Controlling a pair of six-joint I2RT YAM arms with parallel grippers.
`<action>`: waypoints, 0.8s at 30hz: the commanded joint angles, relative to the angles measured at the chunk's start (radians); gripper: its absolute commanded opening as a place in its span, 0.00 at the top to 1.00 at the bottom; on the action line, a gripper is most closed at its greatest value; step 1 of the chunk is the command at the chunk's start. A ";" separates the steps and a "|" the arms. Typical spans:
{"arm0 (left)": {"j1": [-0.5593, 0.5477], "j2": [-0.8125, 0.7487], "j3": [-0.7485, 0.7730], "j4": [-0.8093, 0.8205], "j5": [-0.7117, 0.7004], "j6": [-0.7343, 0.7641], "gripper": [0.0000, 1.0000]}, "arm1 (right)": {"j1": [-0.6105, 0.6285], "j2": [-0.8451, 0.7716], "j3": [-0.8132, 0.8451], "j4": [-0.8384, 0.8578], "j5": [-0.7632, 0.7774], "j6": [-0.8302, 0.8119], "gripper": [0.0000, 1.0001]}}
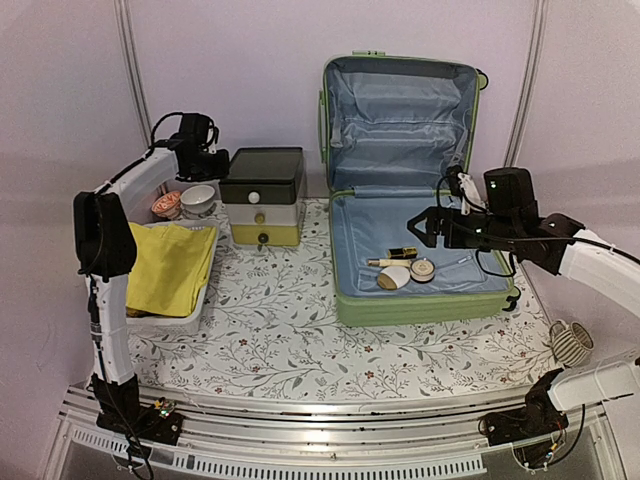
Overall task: Open, take out, and arrange the luggage
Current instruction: Move the storage box to the center of the board.
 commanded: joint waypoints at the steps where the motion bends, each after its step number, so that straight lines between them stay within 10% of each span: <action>1: 0.024 -0.027 -0.038 0.131 -0.093 -0.005 1.00 | -0.005 0.012 0.037 -0.002 -0.001 -0.011 0.01; 20: 0.024 0.005 -0.131 0.263 0.046 -0.013 1.00 | -0.006 0.015 0.036 -0.011 0.003 -0.019 0.01; 24: 0.025 -0.028 -0.160 0.232 0.055 -0.023 0.73 | -0.006 0.017 0.036 -0.010 0.005 -0.020 0.01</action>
